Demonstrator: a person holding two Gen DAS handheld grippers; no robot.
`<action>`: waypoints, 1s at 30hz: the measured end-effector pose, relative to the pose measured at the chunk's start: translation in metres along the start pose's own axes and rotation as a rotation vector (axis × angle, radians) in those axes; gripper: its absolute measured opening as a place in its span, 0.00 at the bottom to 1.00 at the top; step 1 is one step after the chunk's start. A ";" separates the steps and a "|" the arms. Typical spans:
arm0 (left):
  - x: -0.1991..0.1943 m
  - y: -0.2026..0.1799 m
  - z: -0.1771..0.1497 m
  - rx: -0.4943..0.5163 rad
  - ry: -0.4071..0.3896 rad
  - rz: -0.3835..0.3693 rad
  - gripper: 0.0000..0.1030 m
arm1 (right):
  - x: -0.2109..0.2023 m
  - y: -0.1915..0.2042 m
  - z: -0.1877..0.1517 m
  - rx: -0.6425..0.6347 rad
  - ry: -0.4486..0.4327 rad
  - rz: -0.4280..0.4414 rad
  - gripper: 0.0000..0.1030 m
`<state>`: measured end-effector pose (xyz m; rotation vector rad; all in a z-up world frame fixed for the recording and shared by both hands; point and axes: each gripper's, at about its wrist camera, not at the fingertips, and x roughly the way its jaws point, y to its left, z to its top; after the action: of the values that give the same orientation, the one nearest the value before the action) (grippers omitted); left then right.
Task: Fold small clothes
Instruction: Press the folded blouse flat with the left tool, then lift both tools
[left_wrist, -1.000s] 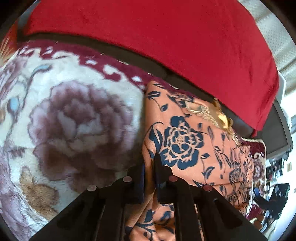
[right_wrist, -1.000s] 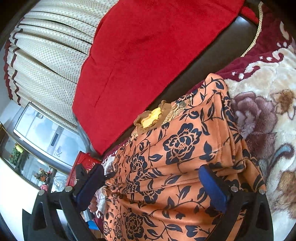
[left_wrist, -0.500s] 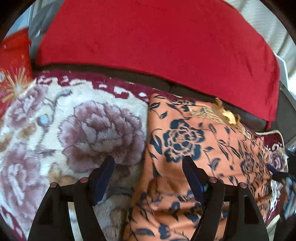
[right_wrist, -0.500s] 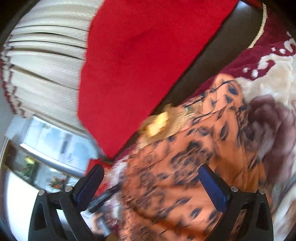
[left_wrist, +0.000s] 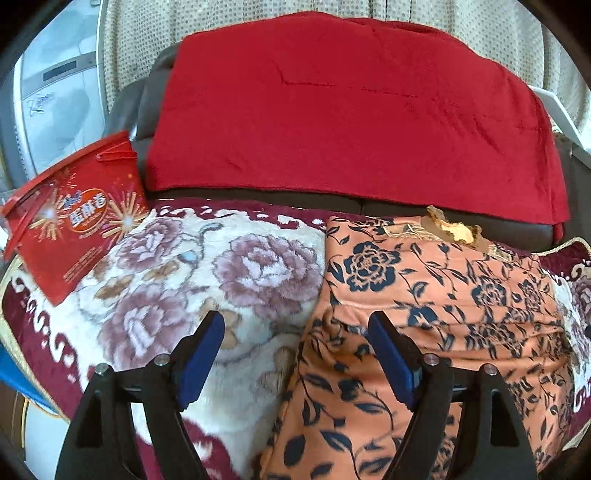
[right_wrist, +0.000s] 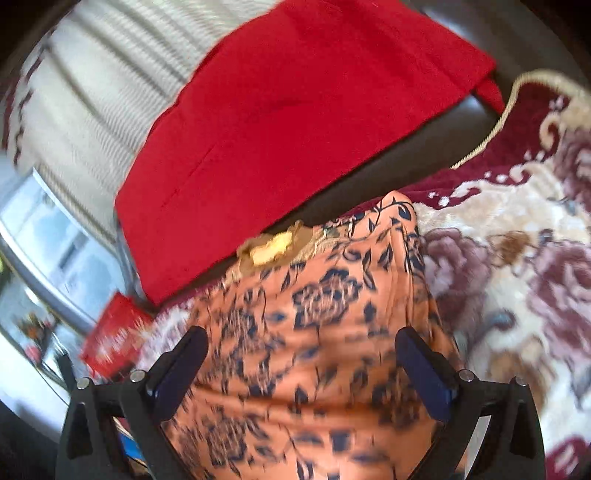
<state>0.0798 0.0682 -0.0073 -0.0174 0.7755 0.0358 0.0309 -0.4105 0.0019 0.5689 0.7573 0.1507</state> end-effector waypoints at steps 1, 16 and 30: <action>-0.005 -0.002 -0.004 0.003 -0.005 -0.003 0.79 | -0.005 0.007 -0.010 -0.025 -0.005 -0.027 0.99; -0.040 -0.029 -0.052 0.041 -0.007 -0.018 0.79 | -0.042 0.030 -0.089 -0.194 0.006 -0.270 0.99; -0.038 -0.055 -0.078 0.086 0.027 -0.016 0.79 | -0.045 0.068 -0.092 -0.388 -0.075 -0.550 0.99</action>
<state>0.0003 0.0095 -0.0361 0.0575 0.8035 -0.0124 -0.0598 -0.3278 0.0118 -0.0135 0.7624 -0.2293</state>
